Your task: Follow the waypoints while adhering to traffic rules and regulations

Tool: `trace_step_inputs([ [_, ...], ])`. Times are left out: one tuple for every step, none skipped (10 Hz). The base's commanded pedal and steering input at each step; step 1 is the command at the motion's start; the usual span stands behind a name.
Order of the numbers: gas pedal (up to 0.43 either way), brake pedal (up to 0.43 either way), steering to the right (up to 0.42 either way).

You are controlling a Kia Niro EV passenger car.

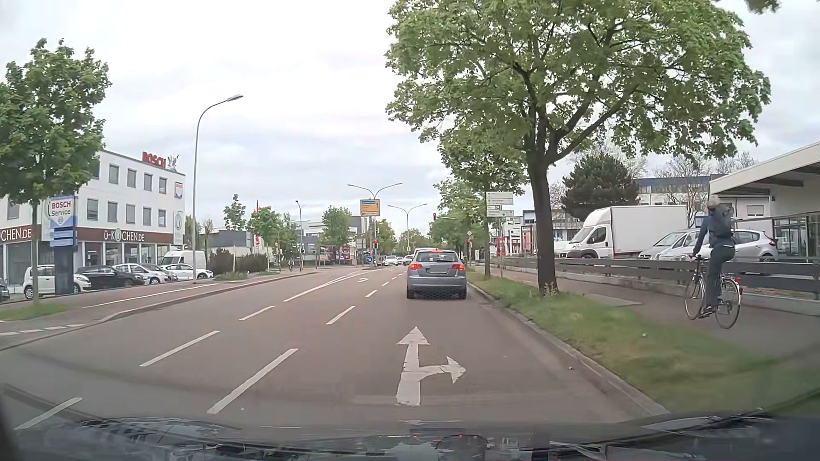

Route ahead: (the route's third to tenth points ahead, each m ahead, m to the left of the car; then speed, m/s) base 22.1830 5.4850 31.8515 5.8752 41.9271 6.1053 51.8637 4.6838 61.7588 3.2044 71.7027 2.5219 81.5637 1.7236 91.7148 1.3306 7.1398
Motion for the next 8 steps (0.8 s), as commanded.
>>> trace_step_inputs([
  [0.0, 0.183, 0.002],
  [0.0, 0.189, 0.001],
  [0.0, 0.195, 0.001],
  [0.0, 0.195, 0.0],
  [0.0, 0.201, -0.001],
  [0.0, 0.201, -0.002],
  [0.0, 0.201, -0.003],
  [0.0, 0.201, -0.004],
])
